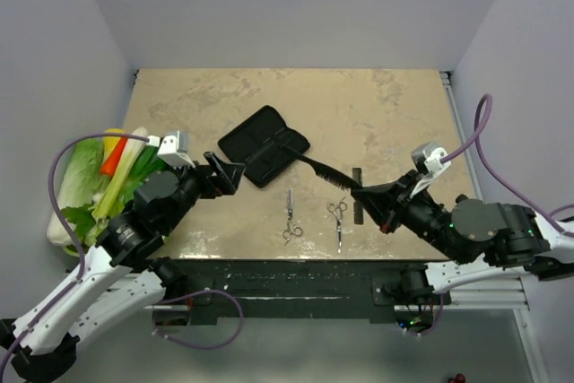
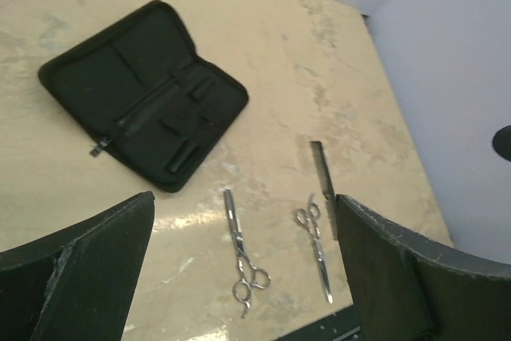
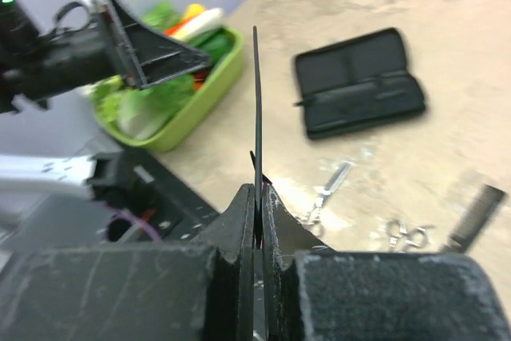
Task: Sort the hair-cutting tools
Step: Pick up the comb at the center of the board, then move the hairdressing tool bag to the center of the board.
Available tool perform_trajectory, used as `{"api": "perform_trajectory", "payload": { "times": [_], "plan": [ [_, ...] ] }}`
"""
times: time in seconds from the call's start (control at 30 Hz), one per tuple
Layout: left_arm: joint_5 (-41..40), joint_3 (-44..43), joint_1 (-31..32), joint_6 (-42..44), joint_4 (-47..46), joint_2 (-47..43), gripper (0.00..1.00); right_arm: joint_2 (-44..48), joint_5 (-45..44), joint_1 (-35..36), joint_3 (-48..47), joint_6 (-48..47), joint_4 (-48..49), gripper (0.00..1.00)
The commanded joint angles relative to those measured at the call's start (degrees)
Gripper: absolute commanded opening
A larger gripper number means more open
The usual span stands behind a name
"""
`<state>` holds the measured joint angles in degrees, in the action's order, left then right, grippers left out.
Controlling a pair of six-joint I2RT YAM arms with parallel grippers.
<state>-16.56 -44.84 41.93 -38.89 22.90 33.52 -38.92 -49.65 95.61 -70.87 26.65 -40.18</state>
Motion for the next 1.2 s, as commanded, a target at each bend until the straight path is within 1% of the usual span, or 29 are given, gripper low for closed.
{"api": "perform_trajectory", "payload": {
  "times": [0.0,0.07,0.1,0.13,0.17,0.2,0.27,0.33,0.37,0.4,0.43,0.47,0.5,0.53,0.57,0.6,0.63,0.67,0.7,0.73,0.77,0.8,0.83,0.9,0.93,1.03,1.07,1.13,1.17],
  "plan": [
    [-9.82,0.1,-0.18,-2.85,-1.68,5.85,0.99,-5.89,-15.46,0.01,-3.22,5.69,-5.52,0.0],
    [-9.11,2.91,-0.18,-3.38,-5.73,8.91,0.99,-7.48,-18.89,0.01,-3.75,5.78,-4.3,0.0],
    [-8.59,3.79,-0.18,-3.38,-10.11,9.98,0.99,-8.27,-19.34,0.1,-3.84,5.34,-3.16,0.0],
    [-8.58,4.84,-0.18,-3.21,-11.89,11.12,0.99,-9.24,-19.52,0.01,-3.75,3.16,-1.67,0.0],
    [-9.1,5.11,-0.18,-3.21,-13.3,13.65,0.99,-9.77,-19.52,0.01,-3.14,1.75,2.26,0.0],
    [-10.41,5.11,-0.18,-3.03,-16.1,14.9,0.99,-10.21,-19.52,-0.16,-2.87,0.6,3.87,0.0],
    [-11.65,4.68,-0.27,-2.42,-18.58,18.66,0.99,-11.97,-19.44,-1.04,-2.69,-2.39,7.47,0.0],
    [-12.36,2.84,-0.97,-1.28,-21.48,21.57,0.99,-13.37,-14.1,-5.59,-2.78,-4.4,9.76,0.0],
    [-11.66,1.78,-3.06,-1.01,-21.92,24.72,0.99,-14.94,-10.77,-8.48,-2.61,-4.77,12.12,0.0],
    [-8.96,-0.32,-4.39,-0.92,-22.02,26.32,0.99,-16.09,-1.51,-15.56,-2.43,-4.86,13.19,0.0],
    [-7.19,-1.21,-5.88,-0.57,-24.1,27.81,0.99,-17.06,2.24,-18.85,-2.08,-4.94,14.16,0.0],
    [-5.26,-1.91,-8.86,-0.22,-25.08,30.35,0.99,-19.33,4.8,-21.15,-1.56,-5.12,16.08,0.0],
    [-2.89,-2.53,-9.93,0.74,-27.7,31.6,0.99,-20.4,5.35,-23.69,-1.29,-5.47,16.97,0.0],
    [-2.52,-4.8,-10.72,2.4,-28.16,32.83,0.99,-21.19,6.22,-24.85,-1.11,-5.82,17.76,0.0],
    [-2.17,-6.47,-12.73,3.12,-27.91,35.97,1.0,-21.98,8.06,-26.51,-0.76,-5.48,19.16,0.0],
    [-0.6,-10.23,-13.8,3.82,-27.73,37.74,1.0,-22.86,10.16,-30.19,-0.59,-4.95,19.96,0.0],
    [0.37,-12.09,-15.03,4.7,-27.73,39.59,1.0,-23.22,12.88,-31.61,-0.15,-3.9,20.75,0.0],
    [1.25,-14.03,-17.3,4.7,-27.38,43.17,1.0,-23.31,13.43,-32.59,0.64,-3.28,21.89,0.0],
    [4.48,-17.61,-18.63,4.79,-27.9,45.04,1.0,-23.57,13.52,-34.51,0.82,-2.84,21.9,0.0],
    [5.82,-19.39,-19.69,5.58,-28.34,46.97,1.0,-23.66,14.48,-35.31,1.34,-2.05,21.9,0.0],
    [6.62,-21.5,-21.09,5.93,-28.26,51.34,1.0,-23.75,15.19,-36.1,1.7,-1.61,21.99,0.0],
    [7.76,-26.04,-21.71,6.28,-27.13,53.91,1.0,-23.66,15.8,-37.24,2.05,-1.17,21.9,0.0],
    [8.12,-28.44,-22.33,6.72,-26.24,58.81,1.0,-23.57,16.33,-37.51,2.84,-0.56,21.9,0.0],
    [9.52,-33.44,-23.47,7.43,-25.79,63.23,1.0,-23.31,16.6,-37.69,3.89,-0.2,22.08,0.0],
    [9.61,-34.86,-23.74,8.39,-25.8,67.08,1.0,-22.96,16.6,-37.69,5.03,0.06,22.08,0.0],
    [11.63,-38.56,-25.14,9.97,-26.5,73.42,1.0,-22.0,16.6,-37.87,7.14,0.5,21.55,0.0],
    [13.9,-39.26,-25.67,10.5,-26.85,74.66,1.0,-21.9,16.51,-37.96,7.59,0.33,21.46,0.0],
    [18.29,-39.71,-26.28,12.69,-30.53,77.73,1.0,-21.47,16.95,-38.04,8.2,-0.02,20.85,0.0],
    [23.27,-40.06,-26.81,13.57,-31.59,78.8,1.0,-21.38,17.3,-38.13,8.47,0.06,20.67,0.0]
  ]
}}
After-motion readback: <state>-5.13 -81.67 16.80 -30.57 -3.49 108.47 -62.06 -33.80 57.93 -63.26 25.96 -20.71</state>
